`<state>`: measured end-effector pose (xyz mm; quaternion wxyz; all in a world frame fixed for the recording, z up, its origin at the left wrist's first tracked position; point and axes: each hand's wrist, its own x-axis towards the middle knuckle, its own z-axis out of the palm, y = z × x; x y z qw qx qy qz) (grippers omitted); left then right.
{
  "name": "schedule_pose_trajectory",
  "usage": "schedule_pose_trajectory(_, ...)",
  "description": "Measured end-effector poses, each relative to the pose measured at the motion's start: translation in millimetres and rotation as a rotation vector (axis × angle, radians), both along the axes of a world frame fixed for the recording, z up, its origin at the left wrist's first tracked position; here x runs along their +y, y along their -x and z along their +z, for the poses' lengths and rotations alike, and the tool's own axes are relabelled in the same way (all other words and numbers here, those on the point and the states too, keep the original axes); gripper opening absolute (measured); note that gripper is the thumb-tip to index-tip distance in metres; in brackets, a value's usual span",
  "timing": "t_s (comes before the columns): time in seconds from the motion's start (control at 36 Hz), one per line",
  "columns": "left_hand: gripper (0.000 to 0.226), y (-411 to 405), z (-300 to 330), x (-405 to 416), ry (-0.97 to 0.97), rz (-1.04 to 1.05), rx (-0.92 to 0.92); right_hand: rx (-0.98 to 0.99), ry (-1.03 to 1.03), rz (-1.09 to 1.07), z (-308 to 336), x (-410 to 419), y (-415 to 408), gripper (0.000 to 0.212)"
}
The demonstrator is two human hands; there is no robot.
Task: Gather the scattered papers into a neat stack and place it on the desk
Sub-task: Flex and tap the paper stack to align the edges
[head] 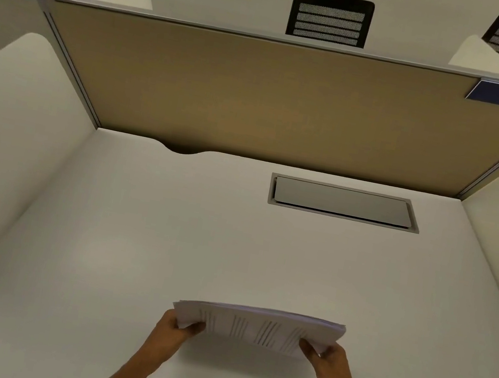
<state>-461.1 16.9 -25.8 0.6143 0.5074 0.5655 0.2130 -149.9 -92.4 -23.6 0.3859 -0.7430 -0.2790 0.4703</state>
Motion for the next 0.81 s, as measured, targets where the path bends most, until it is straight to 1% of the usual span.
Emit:
schedule_pose_trajectory(0.06, 0.035, -2.6, -1.0, -1.9, 0.008, 0.023, 0.018, -0.028, 0.013, 0.029, 0.5, 1.9, -1.5, 0.004)
schedule_pose_trajectory(0.14, 0.029, -3.6, 1.1, 3.9, 0.020, 0.090, -0.004, -0.110, 0.014, 0.074, 4.2, 6.3, -5.9, 0.016)
schedule_pose_trajectory(0.19, 0.027, -0.6, 5.6, 13.0, 0.025, 0.144, -0.058, -0.153, 0.013, 0.112, 12.1, 11.4, -7.8, 0.014)
schedule_pose_trajectory(0.28, 0.028, 8.2, 23.3, 32.6, -0.044, 0.180, -0.140, -0.231, 0.013, 0.199, 30.8, 22.1, -12.5, 0.014)
schedule_pose_trajectory(0.33, 0.030, 14.2, 38.1, 46.9, -0.107, 0.124, -0.149, -0.302, 0.018, 0.266, 46.3, 30.6, -17.6, 0.018)
schedule_pose_trajectory(0.36, 0.032, 16.1, 45.1, 53.9, -0.139, 0.059, -0.127, -0.340, 0.017, 0.297, 55.2, 35.5, -20.0, 0.020)
schedule_pose_trajectory(0.47, 0.030, 11.3, 68.1, 77.0, -0.314, -0.251, 0.147, -0.548, 0.017, 0.455, 94.9, 57.3, -26.9, 0.023)
schedule_pose_trajectory(0.5, 0.030, 5.9, 73.7, 79.4, -0.343, -0.299, 0.167, -0.606, 0.022, 0.512, 105.4, 62.5, -26.9, 0.024)
schedule_pose_trajectory(0.58, 0.034, -18.6, 91.9, 77.9, -0.402, -0.466, 0.186, -0.775, 0.026, 0.680, 136.0, 75.8, -20.4, 0.018)
schedule_pose_trajectory(0.64, 0.038, -38.4, 101.7, 72.2, -0.412, -0.552, 0.160, -0.884, 0.010, 0.772, 152.2, 83.3, -12.2, 0.021)
schedule_pose_trajectory(0.72, 0.034, -63.6, 112.9, 61.5, -0.398, -0.533, 0.048, -0.999, -0.011, 0.863, 170.5, 92.7, 1.3, 0.022)
schedule_pose_trajectory(0.81, 0.020, -77.5, 116.1, 52.4, -0.385, -0.385, -0.047, -1.088, -0.036, 0.893, 181.6, 98.0, 10.6, 0.026)
